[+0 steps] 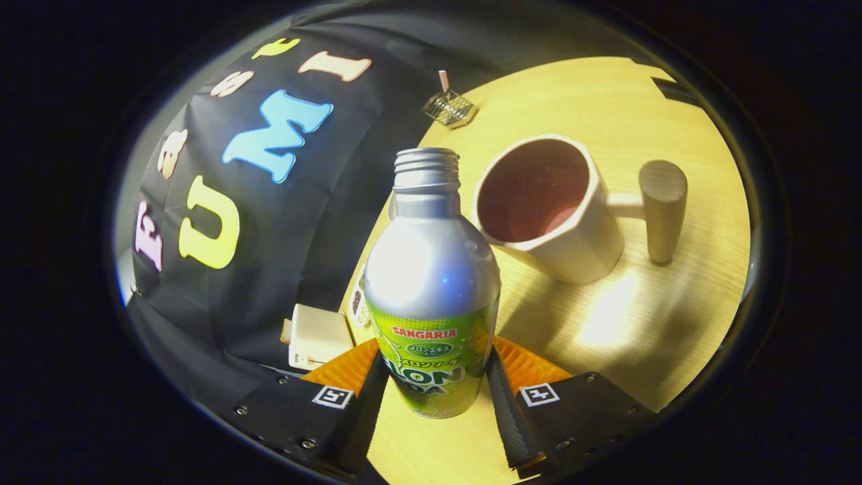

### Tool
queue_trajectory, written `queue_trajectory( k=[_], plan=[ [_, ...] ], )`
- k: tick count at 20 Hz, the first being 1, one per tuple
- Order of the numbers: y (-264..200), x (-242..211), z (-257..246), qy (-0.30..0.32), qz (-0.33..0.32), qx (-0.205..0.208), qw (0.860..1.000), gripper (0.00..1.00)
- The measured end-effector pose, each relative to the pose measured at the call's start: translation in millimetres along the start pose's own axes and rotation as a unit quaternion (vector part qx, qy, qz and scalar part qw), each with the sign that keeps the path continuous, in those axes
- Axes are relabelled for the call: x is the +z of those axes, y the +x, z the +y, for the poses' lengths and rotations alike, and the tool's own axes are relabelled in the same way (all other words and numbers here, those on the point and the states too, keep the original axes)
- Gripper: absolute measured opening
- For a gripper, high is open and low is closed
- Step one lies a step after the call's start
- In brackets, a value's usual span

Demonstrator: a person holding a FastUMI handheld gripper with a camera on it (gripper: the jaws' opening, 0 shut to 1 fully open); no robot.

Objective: Take the bottle from table, then pour the juice into the cup, finally place the bottle on the coaster

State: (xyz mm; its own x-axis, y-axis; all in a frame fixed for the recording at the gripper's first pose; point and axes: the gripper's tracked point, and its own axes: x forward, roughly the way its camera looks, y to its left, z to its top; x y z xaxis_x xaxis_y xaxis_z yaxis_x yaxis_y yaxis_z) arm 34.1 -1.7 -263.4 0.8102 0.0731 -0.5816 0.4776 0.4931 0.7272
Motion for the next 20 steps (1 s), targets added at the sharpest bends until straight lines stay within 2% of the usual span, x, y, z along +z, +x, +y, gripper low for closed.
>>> queue_trajectory(
  k=[6,12,20],
  plan=[
    [11,11,7,-0.096,-0.032,-0.013,0.995,0.75],
    [21,16,19,-0.137,-0.074,-0.017,0.988,0.75],
    [56,15,40,-0.233,-0.087,-0.026,0.968,0.75]
  ],
)
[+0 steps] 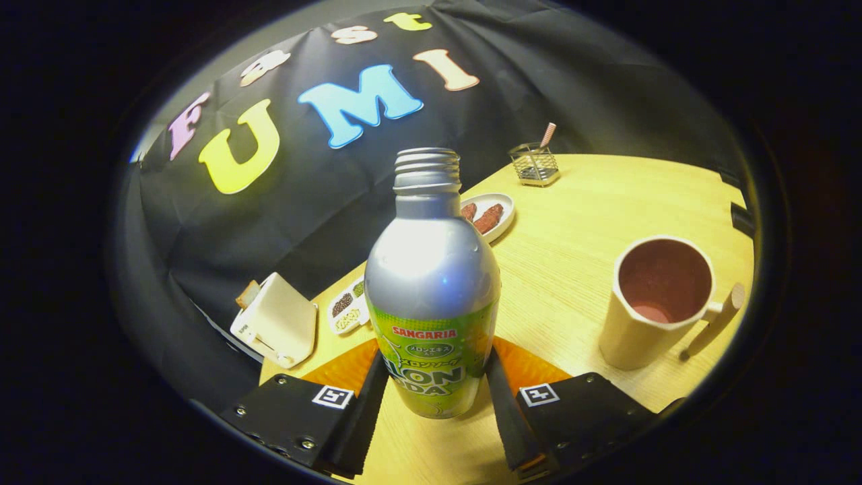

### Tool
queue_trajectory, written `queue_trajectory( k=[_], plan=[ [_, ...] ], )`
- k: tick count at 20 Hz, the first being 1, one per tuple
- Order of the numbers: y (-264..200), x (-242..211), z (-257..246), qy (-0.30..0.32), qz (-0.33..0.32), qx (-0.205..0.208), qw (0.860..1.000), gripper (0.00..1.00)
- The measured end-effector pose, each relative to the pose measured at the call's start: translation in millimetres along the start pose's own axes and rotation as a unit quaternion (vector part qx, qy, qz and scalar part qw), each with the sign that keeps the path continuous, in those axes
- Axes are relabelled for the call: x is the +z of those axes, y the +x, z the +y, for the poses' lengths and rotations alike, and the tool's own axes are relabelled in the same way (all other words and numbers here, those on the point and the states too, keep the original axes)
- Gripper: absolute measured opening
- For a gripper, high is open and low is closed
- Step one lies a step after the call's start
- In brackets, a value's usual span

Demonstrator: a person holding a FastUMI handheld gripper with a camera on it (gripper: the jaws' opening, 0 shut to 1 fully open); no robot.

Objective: Take the bottle from table, then pour the juice into the cup, finally place the bottle on the coaster

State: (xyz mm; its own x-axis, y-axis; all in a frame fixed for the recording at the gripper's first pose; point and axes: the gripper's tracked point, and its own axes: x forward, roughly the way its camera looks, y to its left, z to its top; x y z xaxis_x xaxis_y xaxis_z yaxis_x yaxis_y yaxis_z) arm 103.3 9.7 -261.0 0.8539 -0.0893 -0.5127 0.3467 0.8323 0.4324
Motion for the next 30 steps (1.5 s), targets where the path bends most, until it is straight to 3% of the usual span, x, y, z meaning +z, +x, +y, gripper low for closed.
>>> queue_trajectory(
  k=[20,30],
  plan=[
    [78,24,9,-0.099,-0.053,-0.051,0.992,0.75],
    [97,23,15,-0.150,-0.058,-0.042,0.986,0.77]
  ],
)
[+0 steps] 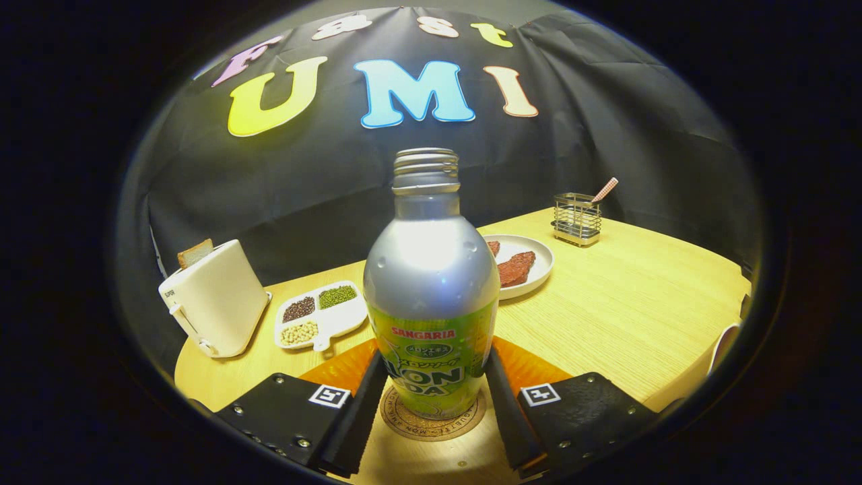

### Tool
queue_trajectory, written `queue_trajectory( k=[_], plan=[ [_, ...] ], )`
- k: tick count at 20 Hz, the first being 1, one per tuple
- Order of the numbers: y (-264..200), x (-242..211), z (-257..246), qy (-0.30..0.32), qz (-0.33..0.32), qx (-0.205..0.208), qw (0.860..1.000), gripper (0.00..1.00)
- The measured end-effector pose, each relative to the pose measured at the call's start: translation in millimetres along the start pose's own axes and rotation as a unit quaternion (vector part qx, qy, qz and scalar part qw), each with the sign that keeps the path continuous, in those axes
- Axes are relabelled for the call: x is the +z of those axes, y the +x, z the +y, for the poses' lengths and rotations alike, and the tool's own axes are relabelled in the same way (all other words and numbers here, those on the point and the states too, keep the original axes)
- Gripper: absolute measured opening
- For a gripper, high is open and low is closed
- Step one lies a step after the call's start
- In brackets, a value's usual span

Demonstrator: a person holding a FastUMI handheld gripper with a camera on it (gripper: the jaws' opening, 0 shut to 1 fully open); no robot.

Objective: Take the bottle from table, then pour the juice into the cup, finally place the bottle on the coaster

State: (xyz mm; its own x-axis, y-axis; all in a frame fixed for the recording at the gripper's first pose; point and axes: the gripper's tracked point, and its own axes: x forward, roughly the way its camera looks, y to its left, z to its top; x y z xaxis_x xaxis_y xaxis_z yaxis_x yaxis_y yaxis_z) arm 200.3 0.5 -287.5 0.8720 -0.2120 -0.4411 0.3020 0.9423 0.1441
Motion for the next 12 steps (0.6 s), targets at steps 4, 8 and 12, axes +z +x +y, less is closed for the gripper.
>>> queue_trajectory(
  k=[4,8,12],
  plan=[
    [-2,-1,1,-0.014,0.000,0.003,1.000,0.78],
    [-5,-3,1,-0.022,0.002,0.005,1.000,0.80],
    [-11,-2,4,-0.029,0.004,0.012,1.000,0.90]
  ],
)
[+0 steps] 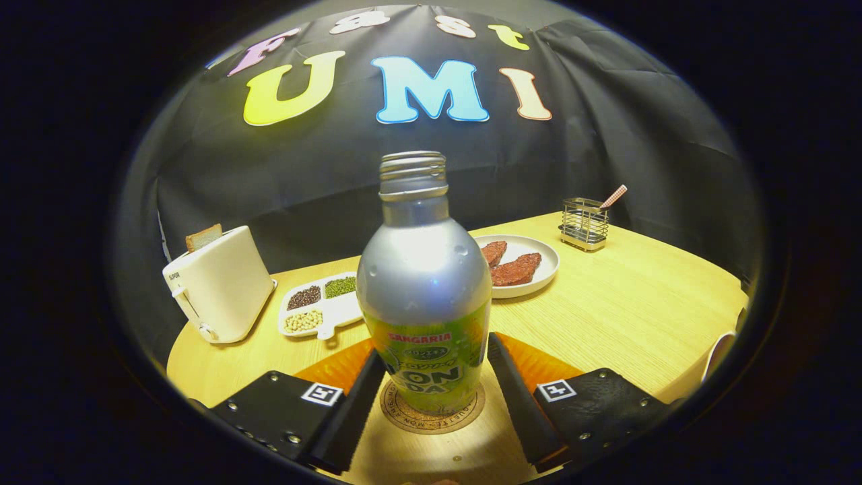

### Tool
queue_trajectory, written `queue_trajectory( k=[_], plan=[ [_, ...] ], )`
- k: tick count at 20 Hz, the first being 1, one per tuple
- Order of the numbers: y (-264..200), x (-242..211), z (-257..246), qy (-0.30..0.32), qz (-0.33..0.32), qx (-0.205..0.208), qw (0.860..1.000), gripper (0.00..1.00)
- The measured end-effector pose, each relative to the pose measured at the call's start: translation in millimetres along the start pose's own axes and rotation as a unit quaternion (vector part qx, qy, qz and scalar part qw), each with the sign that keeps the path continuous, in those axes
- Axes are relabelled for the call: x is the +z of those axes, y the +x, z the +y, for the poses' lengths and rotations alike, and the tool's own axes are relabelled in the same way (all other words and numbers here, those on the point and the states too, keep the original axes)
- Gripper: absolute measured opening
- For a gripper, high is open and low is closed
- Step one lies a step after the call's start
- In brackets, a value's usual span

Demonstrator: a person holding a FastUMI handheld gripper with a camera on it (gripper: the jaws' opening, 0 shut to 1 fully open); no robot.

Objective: Take the bottle from table, then pour the juice into the cup, finally place the bottle on the coaster

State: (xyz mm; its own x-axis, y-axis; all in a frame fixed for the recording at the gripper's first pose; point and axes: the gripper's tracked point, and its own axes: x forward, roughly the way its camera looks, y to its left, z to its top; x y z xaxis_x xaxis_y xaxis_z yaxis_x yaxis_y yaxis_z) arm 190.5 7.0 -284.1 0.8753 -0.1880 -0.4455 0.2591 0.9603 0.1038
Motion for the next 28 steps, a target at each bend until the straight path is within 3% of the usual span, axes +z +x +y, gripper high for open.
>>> queue_trajectory(
  k=[2,12,28],
  plan=[
    [-2,3,-1,0.000,-0.004,0.001,1.000,1.00],
    [-55,36,13,-0.018,-0.034,0.064,0.997,1.00],
    [-183,151,26,-0.025,-0.119,0.145,0.982,0.99]
  ],
)
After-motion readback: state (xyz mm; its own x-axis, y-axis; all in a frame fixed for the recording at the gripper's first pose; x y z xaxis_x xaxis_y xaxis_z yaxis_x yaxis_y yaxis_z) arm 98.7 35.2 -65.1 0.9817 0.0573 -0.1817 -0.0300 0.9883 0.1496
